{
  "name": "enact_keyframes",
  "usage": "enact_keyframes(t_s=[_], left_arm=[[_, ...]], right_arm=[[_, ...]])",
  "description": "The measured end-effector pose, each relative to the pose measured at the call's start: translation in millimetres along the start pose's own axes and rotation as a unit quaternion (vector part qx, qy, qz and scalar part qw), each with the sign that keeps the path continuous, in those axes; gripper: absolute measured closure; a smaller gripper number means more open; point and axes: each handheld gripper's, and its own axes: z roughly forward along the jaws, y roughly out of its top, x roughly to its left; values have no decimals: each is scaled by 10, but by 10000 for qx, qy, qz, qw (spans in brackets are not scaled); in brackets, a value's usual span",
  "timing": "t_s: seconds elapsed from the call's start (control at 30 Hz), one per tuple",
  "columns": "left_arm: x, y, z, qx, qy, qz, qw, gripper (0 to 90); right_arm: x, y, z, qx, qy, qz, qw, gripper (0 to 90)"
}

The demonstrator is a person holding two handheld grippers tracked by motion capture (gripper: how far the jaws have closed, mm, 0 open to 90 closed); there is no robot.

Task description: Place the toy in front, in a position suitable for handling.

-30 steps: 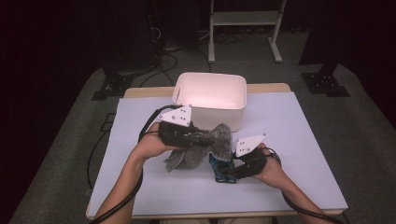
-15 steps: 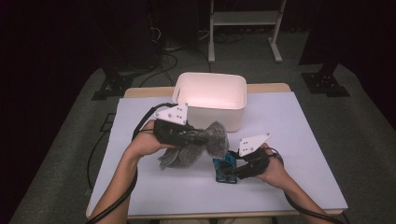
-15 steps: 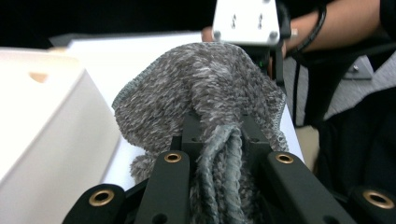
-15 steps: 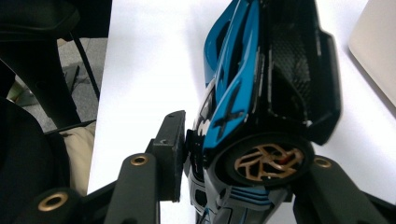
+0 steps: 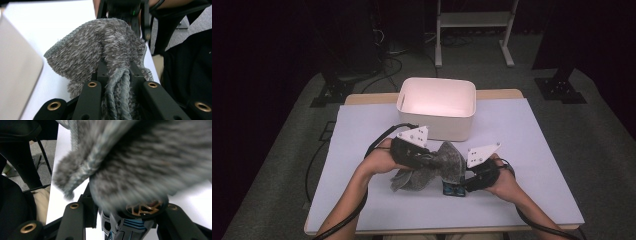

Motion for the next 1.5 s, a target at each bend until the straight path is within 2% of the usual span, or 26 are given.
enact_keyframes(t_s=[0.1, 0.17, 0.37, 0.47, 0.53, 0.9, 1.1, 1.2, 1.27, 1.4, 1.5], left_arm=[[-14, 147, 33, 77, -23, 176, 9998, 765], [-7, 175, 56, 173, -14, 207, 9996, 765], [43, 8, 28, 84, 2, -20, 10000, 762], [62, -125, 26, 132, -10, -199, 9997, 762], [65, -166, 43, 155, -39, -239, 9996, 762], [50, -124, 151, 69, -179, -207, 9996, 757], [56, -121, 227, 18, -291, -212, 9994, 756], [59, -133, 245, -42, -316, -224, 9992, 756], [55, -143, 252, -81, -355, -226, 9991, 757], [52, -177, 205, -141, -318, -247, 9991, 758], [45, -183, 121, -253, -302, -259, 9989, 758]], right_arm=[[23, 22, 21, 30, -25, -93, 9999, 557], [26, 26, 18, 53, -41, -104, 9999, 558], [-2, -21, -33, -4, -1, -20, 10000, 557], [-18, -42, -58, 3, 33, 40, 10000, 556], [-21, -45, -66, 11, 32, 78, 10000, 556], [-15, 86, -90, 610, 38, -101, 9981, 546], [-12, 97, -120, 802, 18, -152, 9967, 543], [-8, 109, -99, 1037, 22, -105, 9945, 540], [2, 118, -79, 1124, -2, -172, 9935, 548], [19, 144, -61, 1120, -22, -225, 9934, 553], [31, 191, -5, 953, -63, -279, 9950, 554]])
